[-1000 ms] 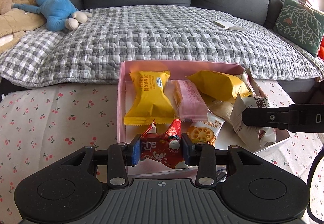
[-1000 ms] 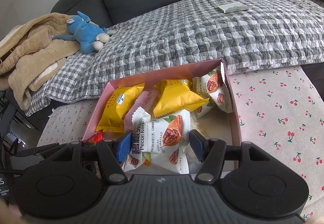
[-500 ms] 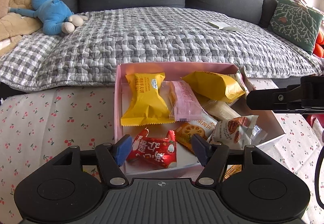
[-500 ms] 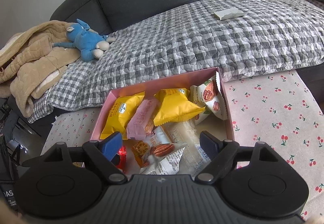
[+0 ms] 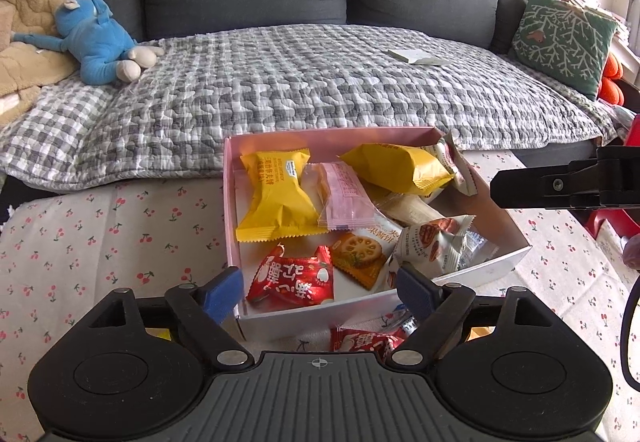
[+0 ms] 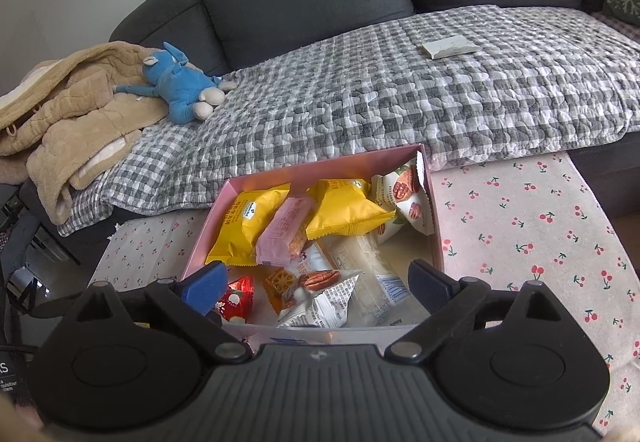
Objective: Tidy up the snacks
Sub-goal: 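Grasp the yellow chip bag with the left tool while the right tool grasps the gold bar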
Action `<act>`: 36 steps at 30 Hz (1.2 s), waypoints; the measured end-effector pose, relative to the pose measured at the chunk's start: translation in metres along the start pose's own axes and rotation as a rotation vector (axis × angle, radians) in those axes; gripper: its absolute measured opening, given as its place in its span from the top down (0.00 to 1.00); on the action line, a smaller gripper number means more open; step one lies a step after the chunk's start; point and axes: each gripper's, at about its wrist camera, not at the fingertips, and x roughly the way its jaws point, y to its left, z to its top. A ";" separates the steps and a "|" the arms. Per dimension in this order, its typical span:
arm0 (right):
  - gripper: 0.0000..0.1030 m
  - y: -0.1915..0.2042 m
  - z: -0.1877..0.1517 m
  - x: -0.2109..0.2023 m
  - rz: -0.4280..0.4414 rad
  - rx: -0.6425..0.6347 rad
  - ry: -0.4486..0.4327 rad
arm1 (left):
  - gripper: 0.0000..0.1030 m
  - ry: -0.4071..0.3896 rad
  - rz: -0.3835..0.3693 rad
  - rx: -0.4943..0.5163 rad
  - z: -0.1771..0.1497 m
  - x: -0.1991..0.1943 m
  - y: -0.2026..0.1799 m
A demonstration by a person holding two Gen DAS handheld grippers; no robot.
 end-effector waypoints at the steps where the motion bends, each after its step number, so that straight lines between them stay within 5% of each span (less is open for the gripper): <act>1: 0.05 -0.001 -0.002 -0.002 -0.003 0.002 -0.003 | 0.13 -0.004 0.002 0.002 -0.002 -0.005 0.001; 24: 0.02 0.011 -0.064 -0.034 -0.061 -0.204 -0.013 | 0.04 -0.007 -0.012 -0.038 -0.070 -0.057 0.033; 36: 0.01 0.010 -0.105 -0.035 -0.101 -0.337 0.042 | 0.04 0.020 0.053 0.068 -0.101 -0.054 0.045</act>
